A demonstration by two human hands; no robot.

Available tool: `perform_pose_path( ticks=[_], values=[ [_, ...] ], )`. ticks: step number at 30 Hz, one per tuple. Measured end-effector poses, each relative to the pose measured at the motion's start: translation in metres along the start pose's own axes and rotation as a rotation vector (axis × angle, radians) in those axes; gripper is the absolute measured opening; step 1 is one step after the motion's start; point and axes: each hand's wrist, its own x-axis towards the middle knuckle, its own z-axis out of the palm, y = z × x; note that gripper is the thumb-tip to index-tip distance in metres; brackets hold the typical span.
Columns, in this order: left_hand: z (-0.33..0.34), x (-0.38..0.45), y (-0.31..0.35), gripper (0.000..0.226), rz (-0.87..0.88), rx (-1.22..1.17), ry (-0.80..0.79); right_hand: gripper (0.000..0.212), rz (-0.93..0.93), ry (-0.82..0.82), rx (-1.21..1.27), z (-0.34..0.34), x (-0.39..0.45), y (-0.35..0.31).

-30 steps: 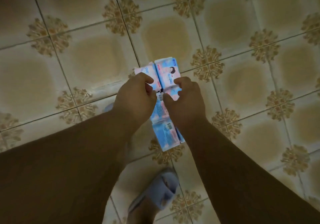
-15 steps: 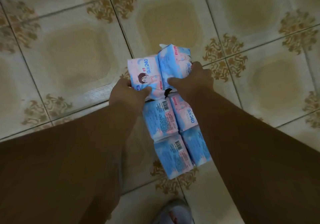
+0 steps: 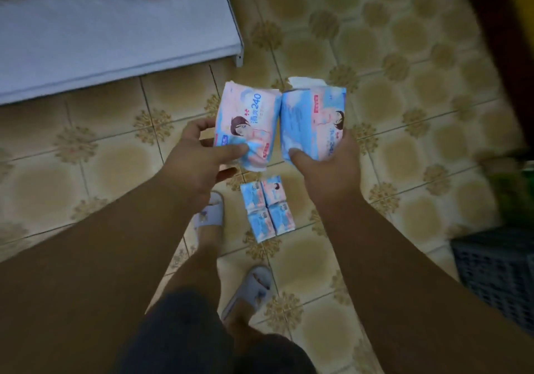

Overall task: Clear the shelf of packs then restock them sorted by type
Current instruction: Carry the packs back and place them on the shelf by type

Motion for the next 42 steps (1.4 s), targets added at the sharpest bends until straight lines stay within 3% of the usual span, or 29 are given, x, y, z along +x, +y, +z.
perform_pose_path(
  ticks=[4,9,14,17,22,25,30,38,42],
  values=[
    [0.011,-0.110,0.072,0.055,0.096,-0.096,-0.127,0.083,-0.114,0.042,0.014,-0.086,-0.061,-0.095],
    [0.014,-0.178,0.140,0.038,0.244,-0.221,-0.181,0.073,-0.280,0.009,0.120,-0.168,-0.100,-0.165],
    [0.014,-0.211,0.221,0.071,0.421,-0.243,-0.330,0.077,-0.496,-0.023,0.005,-0.218,-0.113,-0.223],
    [0.021,-0.219,0.261,0.080,0.483,-0.258,-0.310,0.077,-0.636,-0.004,-0.086,-0.227,-0.111,-0.263],
    [0.028,-0.200,0.319,0.057,0.549,-0.202,-0.238,0.081,-0.702,0.018,-0.244,-0.223,-0.090,-0.329],
    [0.038,-0.184,0.366,0.039,0.587,-0.171,-0.215,0.094,-0.720,0.014,-0.191,-0.204,-0.062,-0.373],
    [0.054,-0.174,0.457,0.044,0.769,-0.129,-0.158,0.111,-0.745,0.010,-0.001,-0.184,-0.031,-0.450],
    [0.078,-0.154,0.556,0.035,0.944,-0.133,-0.068,0.105,-0.894,0.177,0.038,-0.181,0.026,-0.550],
    [0.089,-0.133,0.599,0.027,1.024,-0.137,0.038,0.105,-0.983,0.151,0.065,-0.173,0.076,-0.596]
  ],
)
